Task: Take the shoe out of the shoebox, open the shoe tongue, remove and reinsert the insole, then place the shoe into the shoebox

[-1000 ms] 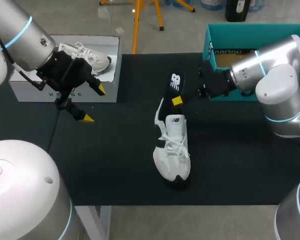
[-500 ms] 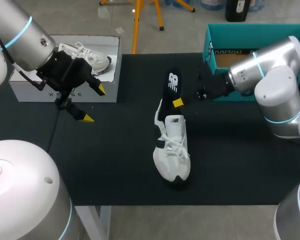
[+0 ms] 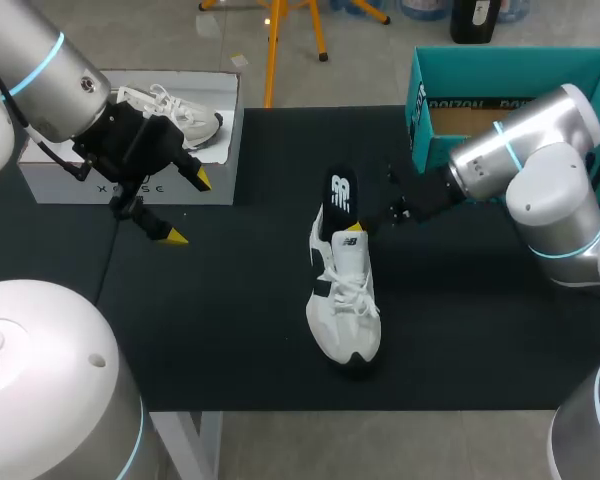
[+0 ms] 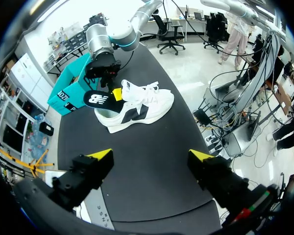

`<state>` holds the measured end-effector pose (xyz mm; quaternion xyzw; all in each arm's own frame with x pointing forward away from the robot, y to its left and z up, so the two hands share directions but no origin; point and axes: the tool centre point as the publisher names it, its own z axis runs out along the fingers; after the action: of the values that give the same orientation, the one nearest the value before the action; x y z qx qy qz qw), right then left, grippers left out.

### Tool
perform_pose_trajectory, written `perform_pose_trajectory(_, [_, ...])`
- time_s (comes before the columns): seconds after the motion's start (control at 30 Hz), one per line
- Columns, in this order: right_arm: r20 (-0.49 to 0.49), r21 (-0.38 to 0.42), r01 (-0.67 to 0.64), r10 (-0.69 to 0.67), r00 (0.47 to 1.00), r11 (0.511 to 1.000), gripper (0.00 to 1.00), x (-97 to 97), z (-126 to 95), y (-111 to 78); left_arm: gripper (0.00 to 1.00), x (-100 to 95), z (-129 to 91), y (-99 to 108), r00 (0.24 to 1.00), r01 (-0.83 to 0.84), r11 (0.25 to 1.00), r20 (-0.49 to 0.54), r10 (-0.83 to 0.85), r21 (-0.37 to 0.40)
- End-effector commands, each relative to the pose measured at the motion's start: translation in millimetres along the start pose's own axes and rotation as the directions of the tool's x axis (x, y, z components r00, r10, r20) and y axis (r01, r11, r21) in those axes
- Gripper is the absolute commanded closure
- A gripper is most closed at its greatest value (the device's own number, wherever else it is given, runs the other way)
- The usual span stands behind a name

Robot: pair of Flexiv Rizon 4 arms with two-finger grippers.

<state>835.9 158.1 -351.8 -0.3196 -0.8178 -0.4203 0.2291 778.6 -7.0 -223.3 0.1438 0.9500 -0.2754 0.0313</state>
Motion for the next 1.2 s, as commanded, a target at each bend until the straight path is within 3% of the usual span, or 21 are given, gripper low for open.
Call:
perform_pose_trajectory(0.03, [0.003, -0.006, -0.01, 0.01, 1.0, 1.0, 1.0, -1.8, 5, 0.2, 0.0, -0.6, 0, 0, 1.0, 0.001, 1.0, -0.003, -0.001, -0.004])
perform_pose_trajectory(0.07, [0.006, -0.013, -0.01, 0.01, 1.0, 1.0, 0.9, -1.7, 4, 3.3, 0.0, -0.6, 0, 0, 1.0, 0.001, 1.0, -0.003, -0.001, -0.004])
perform_pose_trajectory(0.1, [0.008, -0.014, -0.005, 0.005, 1.0, 1.0, 0.63, -1.6, 4, 6.4, 0.0, -0.6, 0, 0, 1.0, 0.001, 1.0, -0.003, -0.001, -0.004])
perform_pose_trajectory(0.13, [0.017, -0.013, 0.006, -0.005, 1.0, 1.0, 0.52, -0.7, 3, 9.5, 0.0, -0.6, 0, 0, 1.0, 0.001, 1.0, -0.003, -0.001, -0.004])
perform_pose_trajectory(0.2, [0.017, -0.02, 0.015, -0.015, 1.0, 1.0, 0.2, -0.4, 1, 15.3, 0.0, -0.6, 0, 0, 1.0, 0.001, 1.0, -0.003, -0.001, -0.004])
perform_pose_trajectory(0.33, [0.027, -0.028, 0.032, -0.032, 0.999, 0.999, 0.24, -2.9, -3, 25.2, 0.0, -0.6, 0, 0, 1.0, 0.001, 1.0, -0.003, -0.001, -0.004])
perform_pose_trajectory(0.4, [0.032, -0.034, 0.037, -0.036, 0.999, 0.999, 0.39, -5.0, -4, 29.2, 0.0, -0.6, 0, 0, 1.0, 0.001, 1.0, -0.003, -0.001, -0.004])
perform_pose_trajectory(0.43, [0.036, -0.032, 0.043, -0.042, 0.998, 0.999, 0.42, -5.4, -5, 30.9, 0.0, -0.6, 0, 0, 1.0, 0.001, 1.0, -0.003, -0.001, -0.004])
perform_pose_trajectory(0.53, [0.042, -0.032, 0.053, -0.052, 0.998, 0.998, 0.62, -5.6, -7, 34.6, 0.0, -0.6, 0, 0, 1.0, 0.001, 1.0, -0.003, -0.001, -0.004])
perform_pose_trajectory(0.57, [0.043, -0.035, 0.054, -0.053, 0.998, 0.998, 0.75, -6.2, -8, 35.5, 0.0, -0.6, 0, 0, 1.0, 0.001, 1.0, -0.003, -0.001, -0.004])
perform_pose_trajectory(0.6, [0.043, -0.043, 0.054, -0.052, 0.998, 0.998, 0.96, -6.9, -9, 36.1, 0.0, -0.6, 0, 0, 1.0, 0.001, 1.0, -0.003, -0.001, -0.004])
perform_pose_trajectory(0.63, [0.043, -0.045, 0.054, -0.052, 0.998, 0.998, 1.0, -7.0, -9, 36.3, 0.0, -0.6, 0, 0, 1.0, 0.001, 1.0, -0.003, -0.001, -0.004])
perform_pose_trajectory(0.83, [0.038, -0.046, 0.053, -0.051, 0.998, 0.998, 1.0, -6.3, -7, 31.2, 0.0, -0.6, 0, 0, 1.0, 0.001, 1.0, -0.003, -0.001, -0.004])
perform_pose_trajectory(1.2, [-0.012, -0.005, 0.003, -0.003, 1.0, 1.0, 1.0, -0.8, 18, 0.2, 0.0, -0.6, 0, 0, 1.0, 0.001, 1.0, -0.003, -0.001, -0.004])
